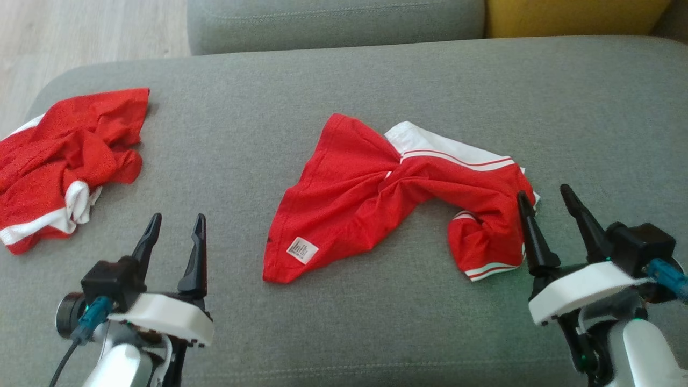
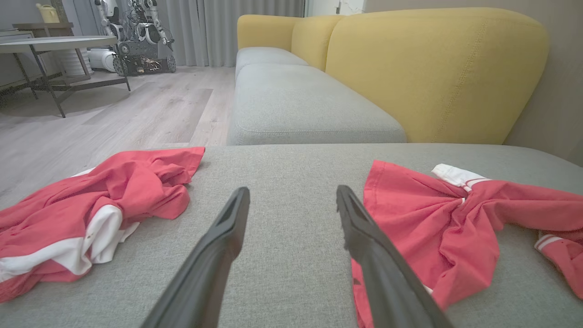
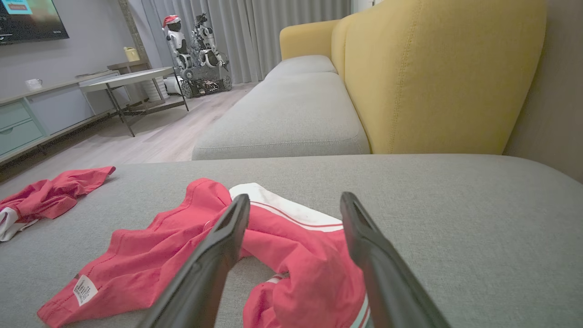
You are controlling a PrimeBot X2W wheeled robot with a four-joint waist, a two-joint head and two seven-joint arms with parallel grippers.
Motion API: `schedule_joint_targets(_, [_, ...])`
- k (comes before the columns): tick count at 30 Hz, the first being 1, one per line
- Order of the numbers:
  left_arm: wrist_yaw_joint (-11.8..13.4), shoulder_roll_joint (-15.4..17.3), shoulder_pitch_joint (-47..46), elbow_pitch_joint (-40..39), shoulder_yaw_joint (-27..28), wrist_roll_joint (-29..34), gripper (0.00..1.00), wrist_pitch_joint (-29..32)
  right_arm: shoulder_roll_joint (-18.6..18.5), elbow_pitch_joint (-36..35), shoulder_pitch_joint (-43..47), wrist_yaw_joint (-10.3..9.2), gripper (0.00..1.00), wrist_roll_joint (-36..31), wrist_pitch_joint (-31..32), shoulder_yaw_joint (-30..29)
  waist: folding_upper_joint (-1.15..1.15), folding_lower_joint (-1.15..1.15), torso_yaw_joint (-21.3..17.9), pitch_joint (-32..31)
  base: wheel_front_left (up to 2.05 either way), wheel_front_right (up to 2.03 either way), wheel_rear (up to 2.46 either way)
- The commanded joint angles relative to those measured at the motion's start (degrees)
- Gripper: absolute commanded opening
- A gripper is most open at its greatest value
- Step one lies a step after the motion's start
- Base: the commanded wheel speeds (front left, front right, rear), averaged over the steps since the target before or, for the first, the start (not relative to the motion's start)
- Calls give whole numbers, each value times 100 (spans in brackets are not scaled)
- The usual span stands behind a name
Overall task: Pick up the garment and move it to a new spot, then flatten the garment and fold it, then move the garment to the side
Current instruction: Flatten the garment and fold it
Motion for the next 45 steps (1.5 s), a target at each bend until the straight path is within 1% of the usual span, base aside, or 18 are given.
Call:
schedule_joint_targets(1, [21,164,-253,-218,219,-20,100,-19,-55,-138,-215,-4,100,63,-5,59,0,0,44,49,0,0,0])
schedule_joint_targets(4, [14,162,-303,-247,200,-11,100,-13,-118,2,-368,-4,100,132,3,1,0,0,97,117,0,0,0])
schedule_joint_targets(7, [-5,149,-411,-287,163,9,100,-8,-290,352,-766,-4,100,251,-9,-140,0,0,204,259,0,0,0])
schedule_joint_targets(12, [-89,91,-707,-300,69,56,100,-19,-687,1240,-1736,-4,100,426,-35,-305,0,0,454,592,0,0,0])
schedule_joint_targets(15, [-153,33,-915,-271,22,84,100,-47,-911,1890,-2366,-4,100,500,13,-219,0,0,604,820,0,0,0])
schedule_joint_targets(17, [-194,-20,-1041,-234,-1,98,100,-72,-1052,2380,-2742,-4,100,535,121,-26,0,0,692,968,0,0,0])
schedule_joint_targets(20, [-255,-111,-1189,-150,-28,112,100,-110,-1228,3082,-3183,-4,100,593,366,471,0,0,795,1142,0,0,0])
schedule_joint_targets(25, [-338,-229,-1335,1,-32,145,100,-153,-1391,3995,-3662,-4,100,783,704,1190,0,0,862,1318,0,0,0])
schedule_joint_targets(29, [-391,-287,-1408,74,-19,190,100,-169,-1453,4573,-3915,-4,100,927,930,1591,0,0,874,1410,0,0,0])
schedule_joint_targets(33, [-433,-318,-1447,130,18,226,100,-176,-1448,4983,-4117,-4,100,1071,940,1821,0,0,871,1450,0,0,0])
schedule_joint_targets(36, [-463,-347,-1458,165,46,250,100,-178,-1416,5248,-4183,-4,100,1209,1100,2040,0,0,872,1443,0,0,0])
schedule_joint_targets(37, [-473,-358,-1461,169,59,260,100,-179,-1406,5302,-4200,-4,36,1278,1146,2099,0,0,871,1435,0,0,0])
schedule_joint_targets(38, [-484,-366,-1462,173,76,269,100,-179,-1403,5342,-4215,-4,0,1341,1198,2159,0,0,865,1425,0,0,0])
schedule_joint_targets(40, [-504,-388,-1457,181,108,291,100,-179,-1438,5360,-4259,-4,0,1440,1207,2256,0,0,856,1397,0,0,0])
schedule_joint_targets(45, [-530,-440,-1396,179,183,353,100,-180,-1572,5211,-4440,-4,0,1632,838,2335,0,0,811,1295,0,0,0])
